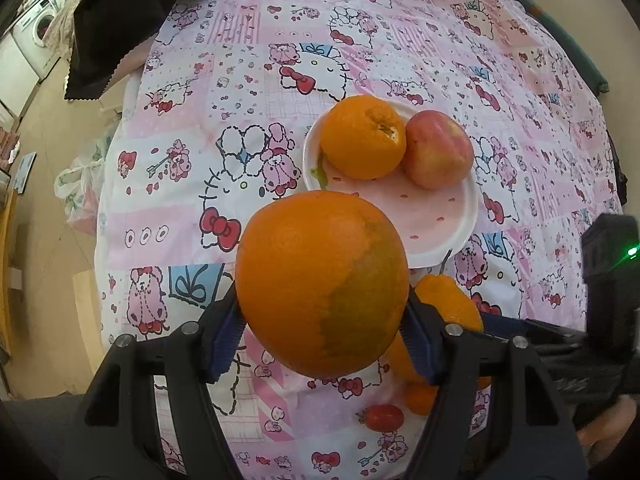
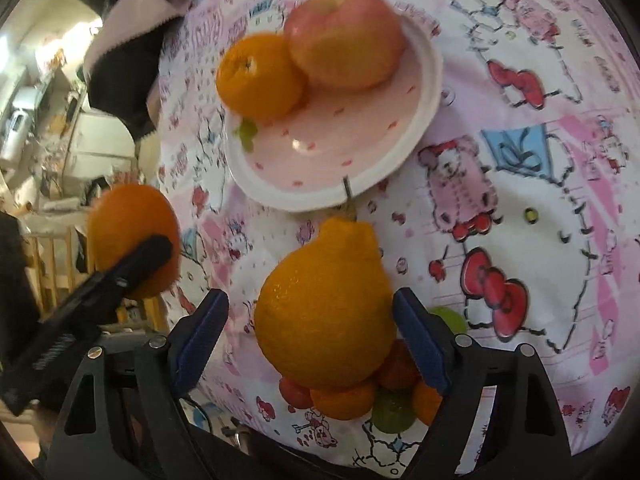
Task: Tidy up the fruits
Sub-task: 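Lift the orange with the left tool while the right tool grasps the pear-shaped orange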
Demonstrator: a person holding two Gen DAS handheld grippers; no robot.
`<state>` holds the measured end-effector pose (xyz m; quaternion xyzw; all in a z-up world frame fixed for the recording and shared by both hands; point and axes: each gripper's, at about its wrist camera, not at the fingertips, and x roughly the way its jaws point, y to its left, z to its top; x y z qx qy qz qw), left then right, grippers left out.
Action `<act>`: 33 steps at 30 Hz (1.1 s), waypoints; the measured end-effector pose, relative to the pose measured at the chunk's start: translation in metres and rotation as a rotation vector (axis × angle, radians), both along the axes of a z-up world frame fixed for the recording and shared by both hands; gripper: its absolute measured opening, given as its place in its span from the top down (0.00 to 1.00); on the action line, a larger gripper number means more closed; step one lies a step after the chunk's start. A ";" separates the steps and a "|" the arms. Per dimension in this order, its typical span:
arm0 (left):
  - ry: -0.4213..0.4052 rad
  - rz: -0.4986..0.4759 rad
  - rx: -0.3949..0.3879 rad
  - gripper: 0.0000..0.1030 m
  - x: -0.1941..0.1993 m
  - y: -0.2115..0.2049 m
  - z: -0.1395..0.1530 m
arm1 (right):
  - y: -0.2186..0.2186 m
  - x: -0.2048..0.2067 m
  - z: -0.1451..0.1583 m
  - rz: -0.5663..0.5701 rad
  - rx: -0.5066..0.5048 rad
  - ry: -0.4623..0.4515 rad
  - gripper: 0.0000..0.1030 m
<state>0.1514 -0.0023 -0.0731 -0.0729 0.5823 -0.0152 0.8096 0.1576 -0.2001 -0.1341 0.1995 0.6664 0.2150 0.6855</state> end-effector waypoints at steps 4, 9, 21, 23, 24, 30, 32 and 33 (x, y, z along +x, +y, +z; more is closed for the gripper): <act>-0.010 0.000 0.004 0.36 -0.001 0.002 0.003 | 0.009 0.000 -0.012 0.031 -0.051 0.019 0.16; -0.008 0.000 0.004 0.36 -0.002 0.004 0.003 | 0.023 -0.003 -0.025 0.086 -0.098 0.035 0.16; -0.041 0.000 0.037 0.36 -0.004 0.002 0.003 | 0.025 -0.010 -0.012 0.125 -0.114 -0.048 0.24; -0.044 0.003 0.046 0.36 -0.004 0.003 0.001 | 0.017 -0.010 -0.005 0.103 -0.082 -0.058 0.25; -0.042 0.006 0.048 0.36 -0.004 0.004 0.001 | 0.013 -0.011 0.000 0.095 -0.071 -0.067 0.25; -0.036 0.022 0.058 0.36 -0.004 0.011 -0.004 | -0.010 -0.013 0.029 0.046 0.034 -0.124 0.25; -0.041 0.028 0.060 0.36 -0.004 0.013 -0.004 | -0.017 -0.013 0.038 0.023 0.062 -0.147 0.25; -0.043 0.029 0.062 0.36 -0.004 0.014 -0.004 | -0.021 -0.013 0.043 0.011 0.077 -0.162 0.25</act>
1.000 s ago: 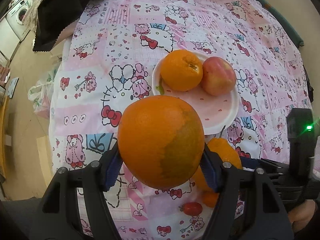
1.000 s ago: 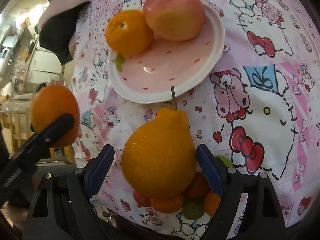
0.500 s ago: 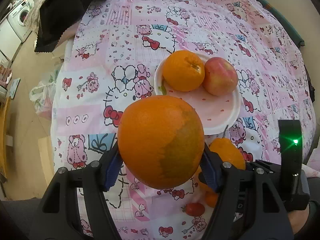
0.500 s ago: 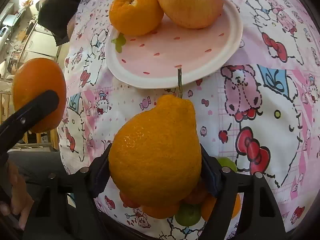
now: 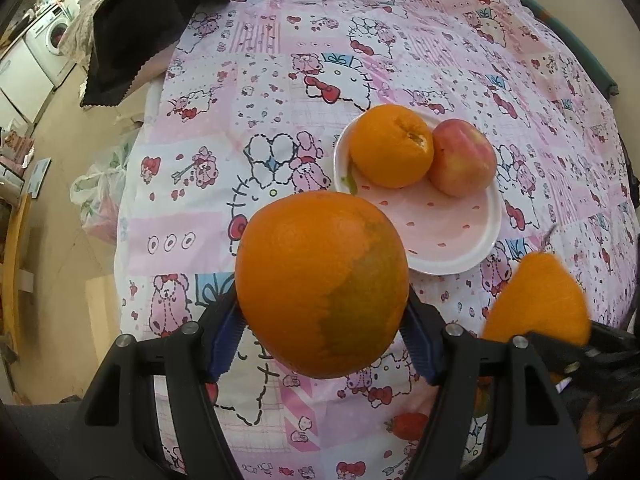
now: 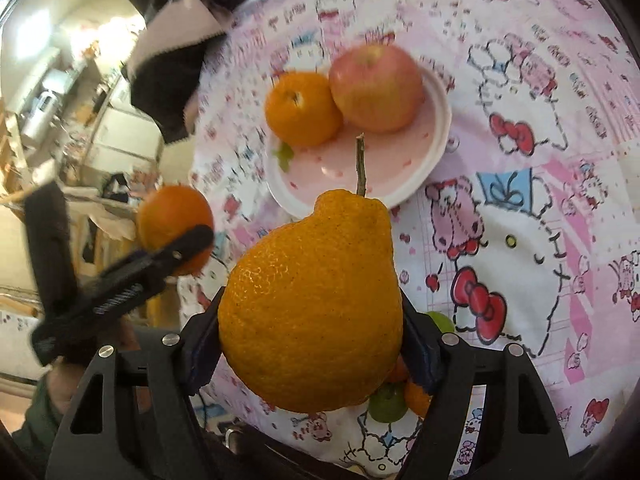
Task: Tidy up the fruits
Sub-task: 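Lift the orange with the left tool while the right tool grasps the pear-shaped orange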
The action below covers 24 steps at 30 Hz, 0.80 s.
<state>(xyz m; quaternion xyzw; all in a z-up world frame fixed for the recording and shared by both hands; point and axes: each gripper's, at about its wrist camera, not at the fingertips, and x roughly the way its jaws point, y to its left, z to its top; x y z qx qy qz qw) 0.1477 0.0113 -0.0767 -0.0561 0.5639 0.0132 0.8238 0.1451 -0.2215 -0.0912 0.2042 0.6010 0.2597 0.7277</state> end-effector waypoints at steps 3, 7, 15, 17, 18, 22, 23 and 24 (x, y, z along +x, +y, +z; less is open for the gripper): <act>-0.005 0.000 -0.001 0.36 -0.001 0.001 0.001 | -0.013 0.002 0.014 -0.036 0.049 -0.046 0.25; -0.010 -0.012 -0.004 0.36 -0.001 -0.001 0.001 | -0.026 0.005 0.035 -0.096 0.108 -0.126 0.25; -0.028 -0.033 -0.013 0.36 -0.003 -0.005 0.004 | -0.049 0.011 0.055 -0.213 0.128 -0.224 0.25; -0.032 -0.035 -0.014 0.36 -0.003 -0.006 0.005 | -0.053 0.012 0.054 -0.223 0.131 -0.218 0.25; -0.034 -0.036 -0.015 0.36 -0.003 -0.006 0.006 | -0.052 0.014 0.055 -0.222 0.128 -0.218 0.25; -0.040 -0.034 -0.023 0.36 -0.003 -0.006 0.009 | -0.053 0.012 0.056 -0.218 0.127 -0.227 0.25; -0.042 -0.032 -0.030 0.36 -0.003 -0.006 0.011 | -0.054 0.012 0.058 -0.220 0.129 -0.233 0.25; -0.047 -0.029 -0.041 0.36 -0.003 -0.005 0.015 | -0.055 0.012 0.061 -0.223 0.129 -0.237 0.25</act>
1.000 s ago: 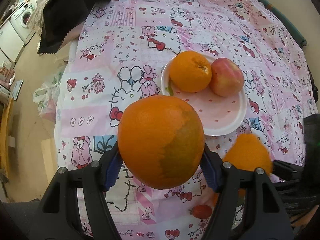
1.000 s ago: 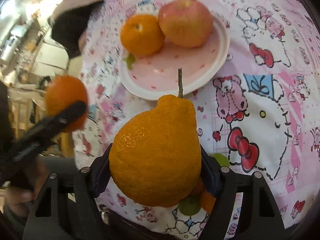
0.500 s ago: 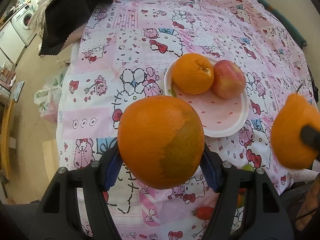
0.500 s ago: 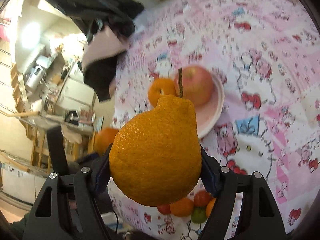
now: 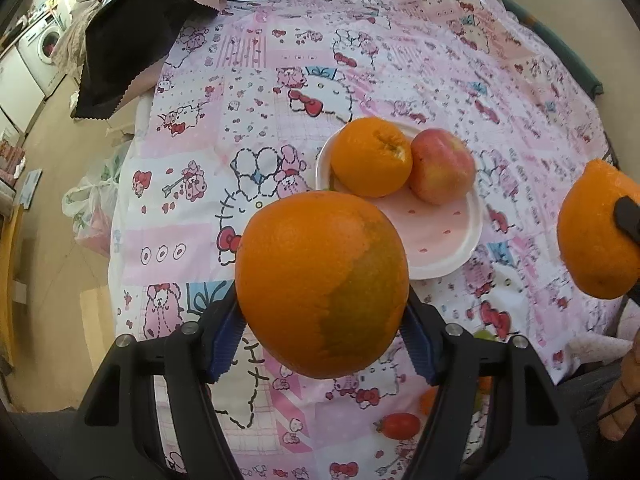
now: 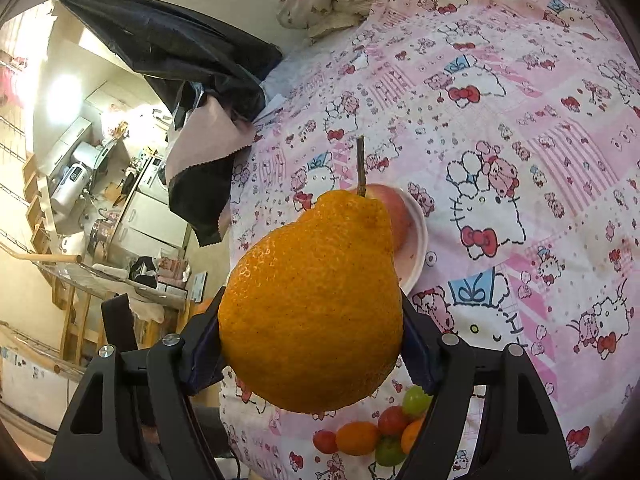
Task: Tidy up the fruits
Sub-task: 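Lower the orange onto the plate with the left tool while the right tool lifts the pear-shaped orange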
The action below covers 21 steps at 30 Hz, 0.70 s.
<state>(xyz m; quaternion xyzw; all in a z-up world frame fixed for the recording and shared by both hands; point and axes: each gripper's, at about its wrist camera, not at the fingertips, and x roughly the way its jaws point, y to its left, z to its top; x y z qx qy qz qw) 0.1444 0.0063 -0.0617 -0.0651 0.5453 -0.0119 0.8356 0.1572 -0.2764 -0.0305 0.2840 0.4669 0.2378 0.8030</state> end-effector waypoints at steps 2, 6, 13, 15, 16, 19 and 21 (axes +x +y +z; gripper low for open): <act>-0.018 0.003 -0.019 0.36 0.000 0.000 0.012 | -0.003 0.001 0.007 -0.008 0.006 -0.003 0.25; -0.082 -0.036 -0.053 0.36 0.005 -0.008 0.045 | -0.006 0.010 0.029 -0.019 0.028 -0.037 0.25; -0.121 -0.053 -0.079 0.36 0.041 -0.010 0.074 | -0.008 0.038 0.048 -0.008 -0.016 -0.072 0.25; -0.120 -0.053 -0.069 0.36 0.055 -0.010 0.075 | -0.009 0.049 0.045 -0.006 -0.041 -0.064 0.25; -0.114 -0.051 -0.065 0.36 0.063 -0.011 0.074 | -0.010 0.054 0.043 -0.005 -0.044 -0.055 0.25; -0.079 -0.060 -0.085 0.36 0.088 -0.011 0.064 | -0.017 0.061 0.033 -0.021 -0.029 -0.037 0.25; -0.050 -0.063 -0.096 0.36 0.104 -0.013 0.053 | -0.021 0.064 0.025 -0.030 -0.010 -0.017 0.25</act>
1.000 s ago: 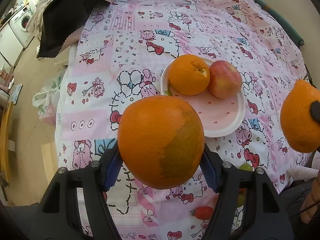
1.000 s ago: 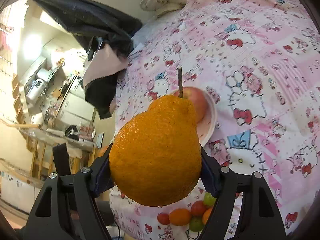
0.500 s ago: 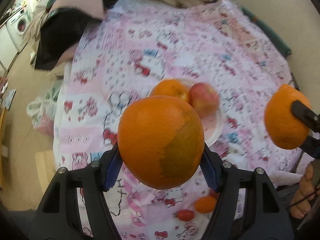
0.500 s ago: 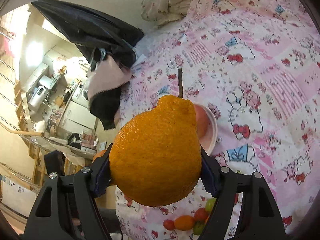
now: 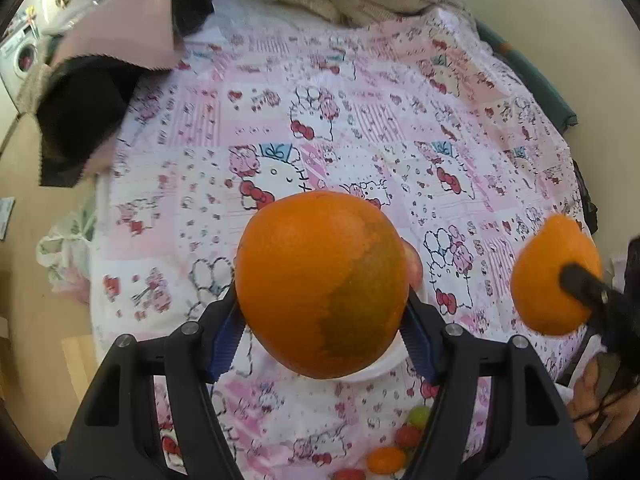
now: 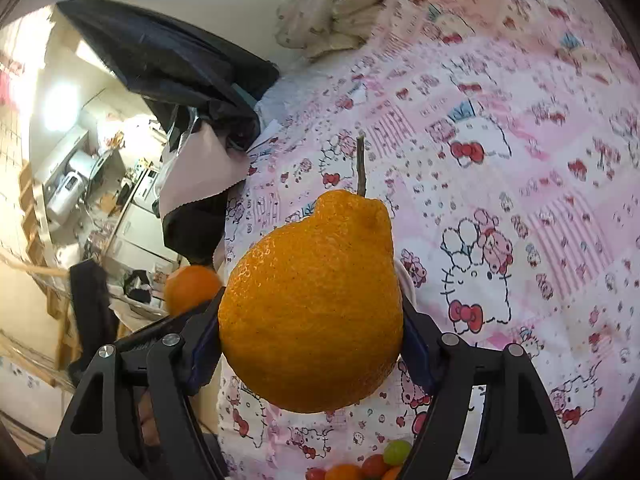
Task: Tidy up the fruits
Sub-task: 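Lower the orange onto the plate with the left tool while the right tool lifts the pear-shaped orange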
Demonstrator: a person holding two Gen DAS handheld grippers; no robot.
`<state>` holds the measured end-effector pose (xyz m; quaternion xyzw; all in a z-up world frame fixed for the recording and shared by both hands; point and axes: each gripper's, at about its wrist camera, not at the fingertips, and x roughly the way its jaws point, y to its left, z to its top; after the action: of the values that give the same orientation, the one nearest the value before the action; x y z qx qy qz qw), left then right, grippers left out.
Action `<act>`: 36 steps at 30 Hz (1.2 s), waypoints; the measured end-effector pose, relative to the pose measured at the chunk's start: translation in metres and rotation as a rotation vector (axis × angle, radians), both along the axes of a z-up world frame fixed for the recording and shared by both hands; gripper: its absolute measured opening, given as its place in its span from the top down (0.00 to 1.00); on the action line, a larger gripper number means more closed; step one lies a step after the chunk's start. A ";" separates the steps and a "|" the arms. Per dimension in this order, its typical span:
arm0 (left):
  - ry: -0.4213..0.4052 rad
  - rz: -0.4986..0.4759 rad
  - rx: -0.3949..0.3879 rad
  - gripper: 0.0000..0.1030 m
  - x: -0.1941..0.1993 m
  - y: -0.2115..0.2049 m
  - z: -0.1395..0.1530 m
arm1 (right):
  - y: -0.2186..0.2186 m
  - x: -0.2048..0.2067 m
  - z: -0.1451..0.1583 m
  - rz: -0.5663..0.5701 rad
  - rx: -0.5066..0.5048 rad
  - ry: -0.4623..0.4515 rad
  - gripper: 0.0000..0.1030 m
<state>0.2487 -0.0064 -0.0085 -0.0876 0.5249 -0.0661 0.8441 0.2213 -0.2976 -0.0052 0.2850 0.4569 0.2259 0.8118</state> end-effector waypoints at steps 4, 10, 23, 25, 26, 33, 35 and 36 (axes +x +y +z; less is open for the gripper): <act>0.045 -0.026 0.014 0.36 0.035 -0.011 -0.024 | -0.006 0.007 -0.012 -0.014 0.026 0.037 0.25; 0.090 -0.074 0.033 0.36 0.089 -0.042 -0.054 | -0.010 0.015 -0.017 -0.020 0.050 0.048 0.25; 0.218 -0.101 0.099 0.35 0.135 -0.073 -0.122 | -0.020 0.018 -0.013 -0.027 0.080 0.040 0.25; 0.215 -0.089 0.091 0.35 0.134 -0.072 -0.122 | -0.019 0.018 -0.013 -0.025 0.086 0.042 0.25; 0.216 -0.088 0.094 0.35 0.134 -0.072 -0.122 | -0.019 0.017 -0.013 -0.025 0.090 0.044 0.25; 0.251 -0.086 0.060 0.34 0.131 -0.068 -0.121 | -0.022 0.019 -0.013 -0.036 0.102 0.054 0.25; 0.263 -0.079 0.061 0.33 0.133 -0.068 -0.123 | -0.023 0.020 -0.013 -0.041 0.102 0.056 0.25; 0.272 -0.084 0.070 0.33 0.134 -0.070 -0.124 | -0.023 0.020 -0.014 -0.044 0.101 0.057 0.25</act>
<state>0.3831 -0.0764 -0.1326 -0.0440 0.6396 -0.0706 0.7642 0.2410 -0.3206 -0.0189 0.3420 0.4616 0.2228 0.7876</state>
